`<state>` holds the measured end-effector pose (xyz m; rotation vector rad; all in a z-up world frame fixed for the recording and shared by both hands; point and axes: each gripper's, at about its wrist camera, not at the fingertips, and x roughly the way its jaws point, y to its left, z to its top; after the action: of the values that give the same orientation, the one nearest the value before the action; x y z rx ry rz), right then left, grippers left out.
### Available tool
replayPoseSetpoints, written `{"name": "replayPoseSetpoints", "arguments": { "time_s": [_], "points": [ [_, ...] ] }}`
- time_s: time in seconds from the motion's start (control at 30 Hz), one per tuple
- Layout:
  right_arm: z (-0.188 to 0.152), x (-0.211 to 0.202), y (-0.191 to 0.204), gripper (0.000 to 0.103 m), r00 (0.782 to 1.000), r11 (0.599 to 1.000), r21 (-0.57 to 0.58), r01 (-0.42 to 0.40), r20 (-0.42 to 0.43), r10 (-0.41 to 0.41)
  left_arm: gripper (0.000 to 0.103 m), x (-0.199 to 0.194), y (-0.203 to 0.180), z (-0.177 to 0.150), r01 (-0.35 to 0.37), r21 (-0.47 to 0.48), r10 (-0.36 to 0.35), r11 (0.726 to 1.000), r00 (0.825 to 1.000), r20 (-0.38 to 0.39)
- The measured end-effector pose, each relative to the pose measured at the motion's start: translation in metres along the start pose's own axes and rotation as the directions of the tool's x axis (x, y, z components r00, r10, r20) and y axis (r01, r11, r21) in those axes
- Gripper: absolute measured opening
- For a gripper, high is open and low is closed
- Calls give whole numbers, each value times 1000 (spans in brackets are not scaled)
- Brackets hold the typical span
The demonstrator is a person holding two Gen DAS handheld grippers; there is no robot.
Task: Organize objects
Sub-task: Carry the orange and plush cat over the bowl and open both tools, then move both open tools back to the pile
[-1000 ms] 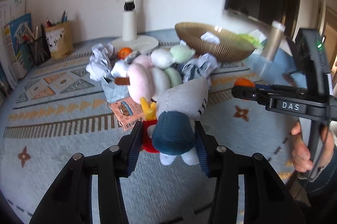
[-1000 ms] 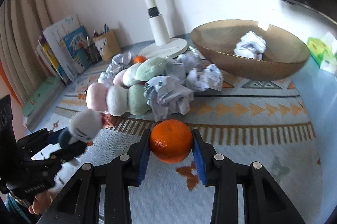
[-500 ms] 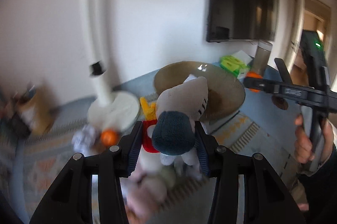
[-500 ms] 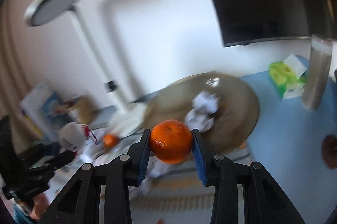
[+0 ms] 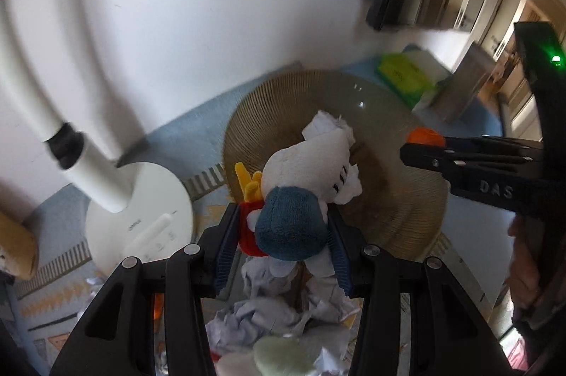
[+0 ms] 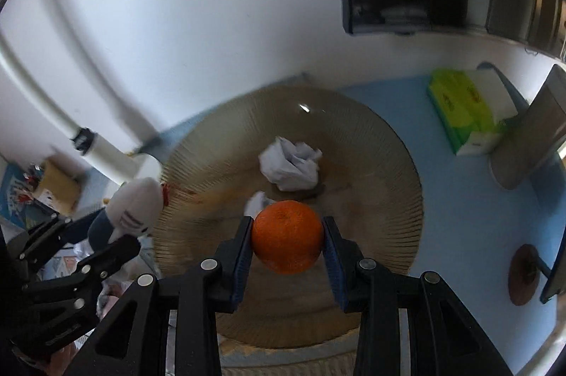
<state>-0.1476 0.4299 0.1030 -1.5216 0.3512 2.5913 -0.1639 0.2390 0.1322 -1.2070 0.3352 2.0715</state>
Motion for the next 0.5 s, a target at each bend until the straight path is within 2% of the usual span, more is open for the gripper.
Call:
{"name": "replayPoseSetpoints", "arguments": {
  "time_s": [0.1, 0.13, 0.17, 0.2, 0.23, 0.33, 0.5],
  "points": [
    [7, 10, -12, 37, 998, 1000, 4, -4, -58, 4, 54, 15, -6, 17, 19, -1, -19, 1000, 999, -34],
    [10, 13, -14, 38, 997, 1000, 11, -6, -72, 7, 67, 19, -8, 21, 32, -1, -32, 999, 999, -40],
    [13, 15, -18, 46, 996, 1000, 19, -9, -87, 10, 78, 23, -8, 26, 37, -10, -38, 999, 998, -47],
    [18, 17, -23, 54, 994, 1000, 24, -9, -108, 11, 78, 26, -6, 29, 36, -33, -38, 999, 998, -47],
    [20, 17, -26, 57, 995, 1000, 25, -5, -104, 8, 78, 27, -4, 31, 36, -47, -38, 998, 998, -52],
    [27, 6, -34, 58, 997, 1000, 14, 8, -73, -7, 78, 21, 7, 31, 41, -97, -46, 994, 998, -53],
    [18, -17, -39, 60, 997, 995, 91, -46, -52, 51, 78, -16, 23, 8, 19, -126, -23, 992, 999, -34]
  ]
}}
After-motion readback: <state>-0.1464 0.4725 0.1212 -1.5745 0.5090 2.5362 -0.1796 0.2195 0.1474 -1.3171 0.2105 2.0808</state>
